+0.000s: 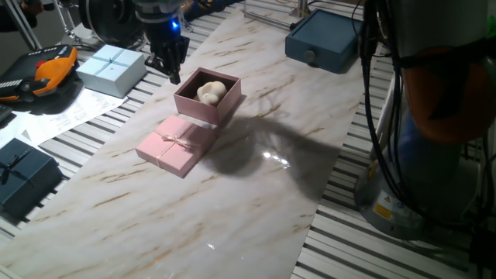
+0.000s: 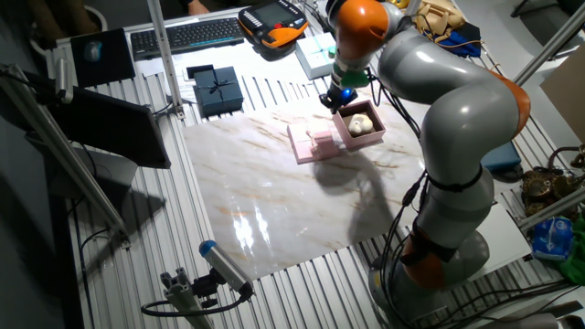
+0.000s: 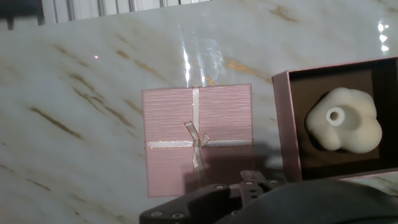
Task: Open a box
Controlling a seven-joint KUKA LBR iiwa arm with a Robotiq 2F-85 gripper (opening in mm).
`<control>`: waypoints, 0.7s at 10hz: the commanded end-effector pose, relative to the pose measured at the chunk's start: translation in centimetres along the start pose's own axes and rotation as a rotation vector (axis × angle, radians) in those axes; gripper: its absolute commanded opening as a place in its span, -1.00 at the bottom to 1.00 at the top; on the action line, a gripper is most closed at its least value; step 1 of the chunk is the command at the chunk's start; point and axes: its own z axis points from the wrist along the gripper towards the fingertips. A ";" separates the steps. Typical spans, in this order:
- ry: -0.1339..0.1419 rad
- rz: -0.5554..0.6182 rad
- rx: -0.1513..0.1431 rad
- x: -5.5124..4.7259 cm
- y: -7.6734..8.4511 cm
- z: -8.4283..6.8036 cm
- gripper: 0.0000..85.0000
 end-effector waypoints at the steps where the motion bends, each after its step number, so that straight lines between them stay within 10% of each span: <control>1: 0.003 0.000 0.000 0.1 -0.1 -0.4 -1.00; 7: -0.012 0.016 0.016 0.6 1.7 0.6 -1.00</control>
